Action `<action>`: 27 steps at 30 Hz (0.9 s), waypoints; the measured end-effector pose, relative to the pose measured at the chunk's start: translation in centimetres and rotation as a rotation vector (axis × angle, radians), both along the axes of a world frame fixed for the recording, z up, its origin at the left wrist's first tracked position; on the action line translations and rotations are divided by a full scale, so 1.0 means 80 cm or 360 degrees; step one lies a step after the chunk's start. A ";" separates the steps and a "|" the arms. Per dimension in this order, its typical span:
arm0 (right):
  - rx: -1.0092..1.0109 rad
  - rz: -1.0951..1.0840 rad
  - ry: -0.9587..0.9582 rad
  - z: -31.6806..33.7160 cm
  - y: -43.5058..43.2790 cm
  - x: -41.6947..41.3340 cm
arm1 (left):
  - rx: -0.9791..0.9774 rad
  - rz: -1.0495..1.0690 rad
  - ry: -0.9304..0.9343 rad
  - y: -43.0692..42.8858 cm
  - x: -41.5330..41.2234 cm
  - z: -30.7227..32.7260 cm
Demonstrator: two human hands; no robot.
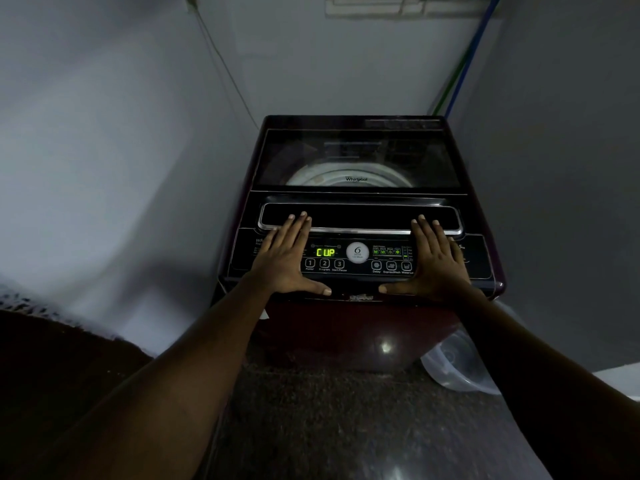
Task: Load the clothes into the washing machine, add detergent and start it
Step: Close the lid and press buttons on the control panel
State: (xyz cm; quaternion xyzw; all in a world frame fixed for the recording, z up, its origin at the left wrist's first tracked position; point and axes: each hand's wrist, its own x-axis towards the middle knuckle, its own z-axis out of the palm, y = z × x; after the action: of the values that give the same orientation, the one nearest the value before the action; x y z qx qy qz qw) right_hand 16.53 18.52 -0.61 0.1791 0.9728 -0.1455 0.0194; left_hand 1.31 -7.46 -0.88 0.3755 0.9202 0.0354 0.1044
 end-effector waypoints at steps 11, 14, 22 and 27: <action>0.0032 -0.0005 0.0011 0.001 -0.001 0.001 | -0.0010 0.0008 -0.0057 0.000 -0.001 0.004; 0.0031 0.0008 0.0008 0.002 -0.001 0.001 | -0.0001 0.0013 -0.0071 0.001 -0.002 0.003; 0.0016 0.0000 0.0011 0.002 -0.001 0.002 | 0.0010 0.0009 -0.0015 0.001 -0.001 -0.001; 0.0018 -0.0004 0.0009 0.000 -0.001 0.001 | 0.0005 0.0004 -0.0005 0.001 -0.001 -0.001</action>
State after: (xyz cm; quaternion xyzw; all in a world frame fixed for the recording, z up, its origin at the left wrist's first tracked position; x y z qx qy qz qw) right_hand 16.64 18.43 -0.60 0.1800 0.9735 -0.1405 0.0153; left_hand 1.20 -7.40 -0.98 0.3744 0.9205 0.0376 0.1053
